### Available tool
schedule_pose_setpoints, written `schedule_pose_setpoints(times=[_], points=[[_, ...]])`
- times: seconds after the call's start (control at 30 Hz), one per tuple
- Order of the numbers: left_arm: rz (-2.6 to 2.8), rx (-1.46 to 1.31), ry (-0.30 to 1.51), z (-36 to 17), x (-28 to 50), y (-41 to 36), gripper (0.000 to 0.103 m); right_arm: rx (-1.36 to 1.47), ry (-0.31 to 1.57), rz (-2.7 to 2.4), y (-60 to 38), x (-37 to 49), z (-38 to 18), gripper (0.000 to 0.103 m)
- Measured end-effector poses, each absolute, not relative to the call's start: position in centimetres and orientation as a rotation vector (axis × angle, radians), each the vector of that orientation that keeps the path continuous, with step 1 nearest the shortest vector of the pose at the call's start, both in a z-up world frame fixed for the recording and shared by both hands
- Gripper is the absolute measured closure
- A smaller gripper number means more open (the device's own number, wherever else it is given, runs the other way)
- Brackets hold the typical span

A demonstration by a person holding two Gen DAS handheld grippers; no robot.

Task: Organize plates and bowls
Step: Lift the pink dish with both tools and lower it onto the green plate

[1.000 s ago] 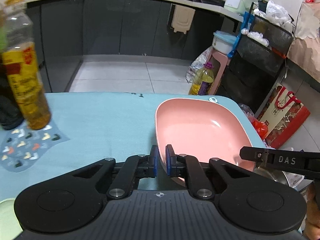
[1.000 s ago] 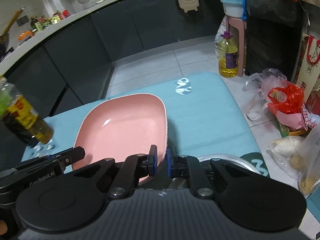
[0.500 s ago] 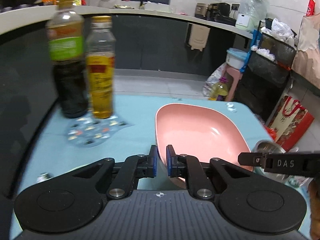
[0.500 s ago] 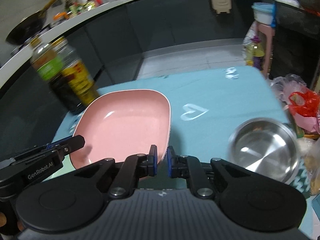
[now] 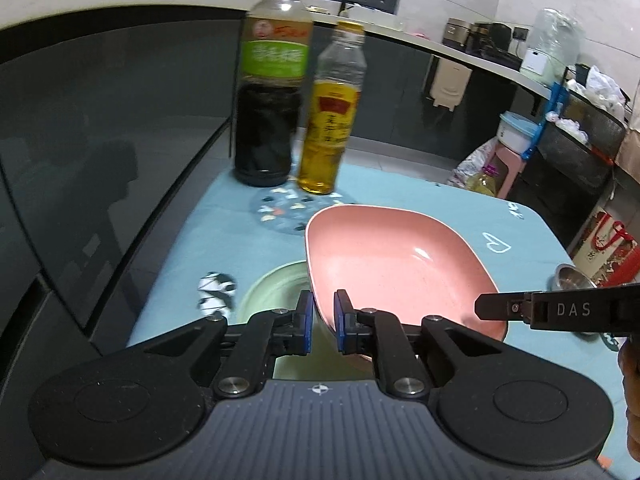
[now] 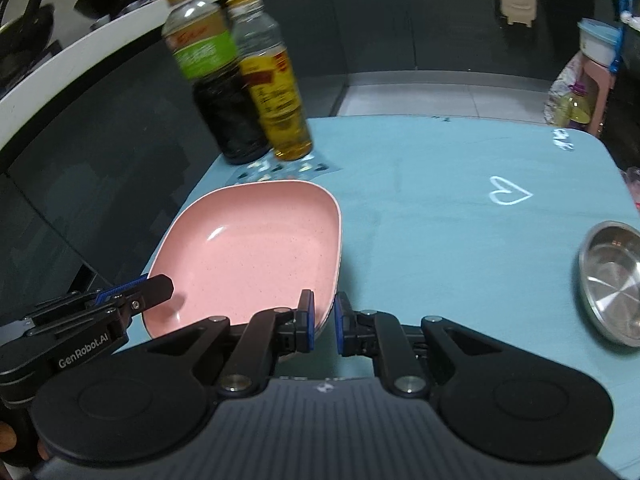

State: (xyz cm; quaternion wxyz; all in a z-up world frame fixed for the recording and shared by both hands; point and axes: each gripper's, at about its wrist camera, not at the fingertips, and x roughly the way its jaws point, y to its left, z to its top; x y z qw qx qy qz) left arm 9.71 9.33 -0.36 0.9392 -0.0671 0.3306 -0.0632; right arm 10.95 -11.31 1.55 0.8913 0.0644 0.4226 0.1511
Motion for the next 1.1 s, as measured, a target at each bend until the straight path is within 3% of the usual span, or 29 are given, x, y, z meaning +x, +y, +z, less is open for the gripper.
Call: schedule_pose_setpoints(times=[1.1], points=[[-0.13,-0.18,0.732,-4.1,10.5,13.3,0.093,0.038,0.975,0.292,-6.5,11.7,-1.0,0.103]])
